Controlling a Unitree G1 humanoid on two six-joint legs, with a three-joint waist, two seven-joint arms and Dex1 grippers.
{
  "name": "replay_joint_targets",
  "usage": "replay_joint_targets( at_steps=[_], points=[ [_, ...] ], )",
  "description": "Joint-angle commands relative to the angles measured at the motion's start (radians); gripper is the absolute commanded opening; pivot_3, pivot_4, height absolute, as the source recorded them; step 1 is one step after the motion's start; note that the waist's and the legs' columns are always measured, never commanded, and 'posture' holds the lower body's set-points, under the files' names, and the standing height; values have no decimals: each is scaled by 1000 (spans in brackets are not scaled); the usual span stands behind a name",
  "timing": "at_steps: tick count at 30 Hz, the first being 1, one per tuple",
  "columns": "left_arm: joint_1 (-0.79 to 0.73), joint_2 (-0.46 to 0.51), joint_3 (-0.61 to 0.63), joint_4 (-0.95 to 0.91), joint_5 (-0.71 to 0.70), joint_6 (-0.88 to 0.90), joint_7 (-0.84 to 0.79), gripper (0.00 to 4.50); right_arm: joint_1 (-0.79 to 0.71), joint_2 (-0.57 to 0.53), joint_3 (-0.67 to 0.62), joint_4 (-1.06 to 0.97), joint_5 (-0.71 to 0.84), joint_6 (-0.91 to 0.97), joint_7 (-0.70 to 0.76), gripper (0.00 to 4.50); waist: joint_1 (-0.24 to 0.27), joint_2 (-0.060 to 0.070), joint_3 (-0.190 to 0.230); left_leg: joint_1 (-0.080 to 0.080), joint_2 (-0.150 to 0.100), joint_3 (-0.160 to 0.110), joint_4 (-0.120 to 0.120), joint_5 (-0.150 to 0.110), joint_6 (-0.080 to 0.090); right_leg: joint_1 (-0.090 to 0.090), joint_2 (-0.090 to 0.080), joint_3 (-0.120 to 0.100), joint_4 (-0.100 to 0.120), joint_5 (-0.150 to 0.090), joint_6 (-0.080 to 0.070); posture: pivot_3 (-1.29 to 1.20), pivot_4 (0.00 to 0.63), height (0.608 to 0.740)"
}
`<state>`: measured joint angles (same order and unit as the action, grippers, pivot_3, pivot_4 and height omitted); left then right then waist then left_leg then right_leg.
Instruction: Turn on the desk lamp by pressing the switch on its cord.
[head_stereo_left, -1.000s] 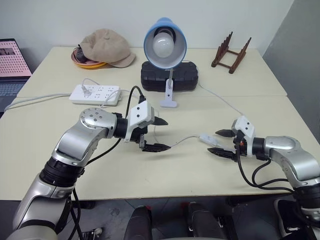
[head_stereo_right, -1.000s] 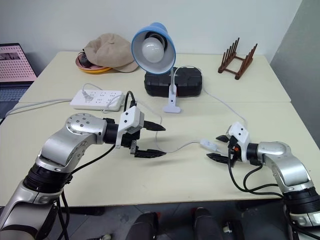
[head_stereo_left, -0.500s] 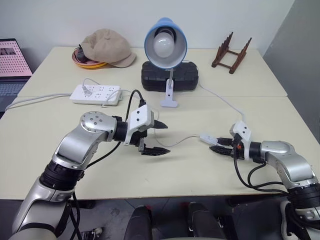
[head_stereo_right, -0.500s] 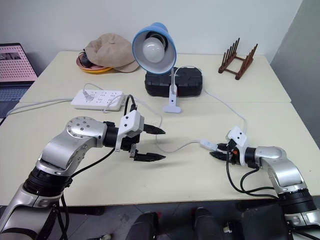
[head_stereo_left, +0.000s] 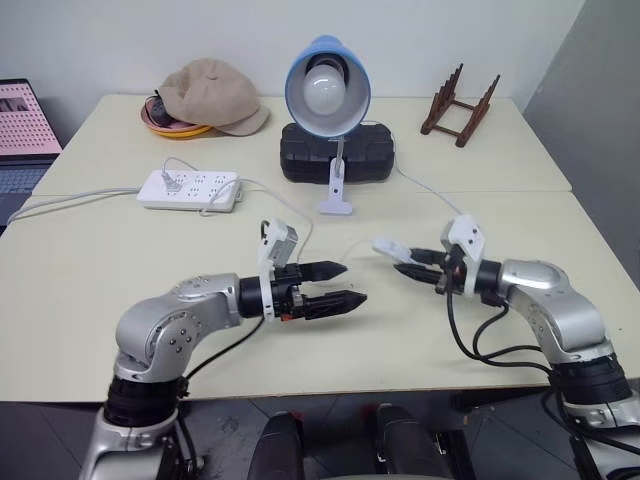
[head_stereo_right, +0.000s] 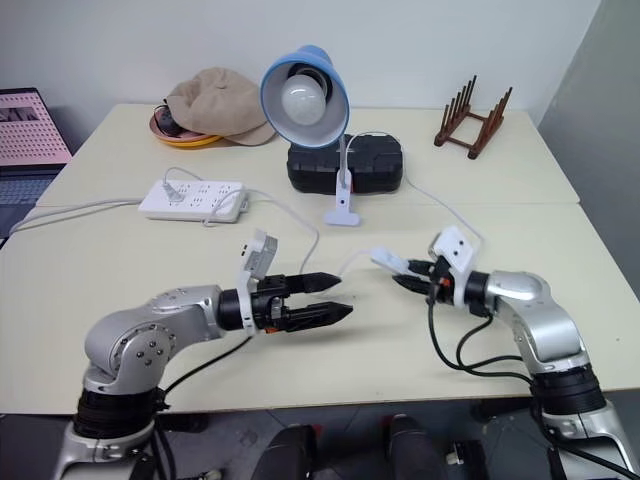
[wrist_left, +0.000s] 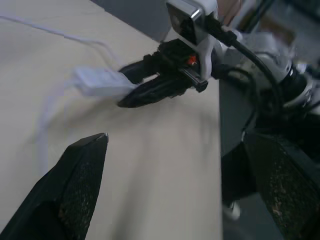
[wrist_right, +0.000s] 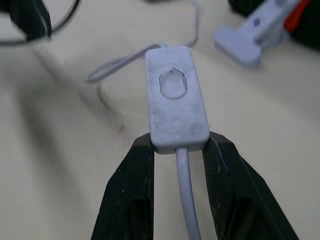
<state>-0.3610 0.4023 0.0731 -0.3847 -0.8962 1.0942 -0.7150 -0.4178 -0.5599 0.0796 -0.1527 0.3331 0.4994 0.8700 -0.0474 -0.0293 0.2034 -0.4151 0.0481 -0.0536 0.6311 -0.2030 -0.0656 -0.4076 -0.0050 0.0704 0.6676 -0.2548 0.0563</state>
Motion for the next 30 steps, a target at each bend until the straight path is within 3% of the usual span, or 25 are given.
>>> replay_joint_targets(
  at_steps=[1, 7, 27, 30],
  points=[
    [8, -182, 145, 23, -250, 84, 291, 4500, -34, 59, 29, -84, -28, -21, -75, 1006, 8, 0, 0, 0, 0, 0, 1, 0, 0, 1, 0, 0, 1, 0, 0, 0, 150, 740],
    [10, -290, 208, 82, -389, 59, 494, 4500, -23, 71, 49, -129, -36, -54, -66, 1006, 14, 0, 0, 0, -1, 0, 9, 0, 0, 1, 0, 1, 7, 0, 0, 0, 150, 740],
    [-36, -269, 174, 159, -553, 15, 605, 4500, 8, 39, 26, -209, 15, -35, -53, 1006, 15, 0, 0, 0, -1, 0, 12, 0, 0, 1, 0, 1, 8, -1, -1, 0, 150, 740],
    [-34, -261, 165, 161, -573, 13, 608, 4021, 13, 36, 22, -217, 18, -33, -59, 1006, 15, 0, 0, 0, -1, 0, 12, 0, 0, 1, 0, 1, 8, -1, -1, 0, 150, 740]
  ],
)
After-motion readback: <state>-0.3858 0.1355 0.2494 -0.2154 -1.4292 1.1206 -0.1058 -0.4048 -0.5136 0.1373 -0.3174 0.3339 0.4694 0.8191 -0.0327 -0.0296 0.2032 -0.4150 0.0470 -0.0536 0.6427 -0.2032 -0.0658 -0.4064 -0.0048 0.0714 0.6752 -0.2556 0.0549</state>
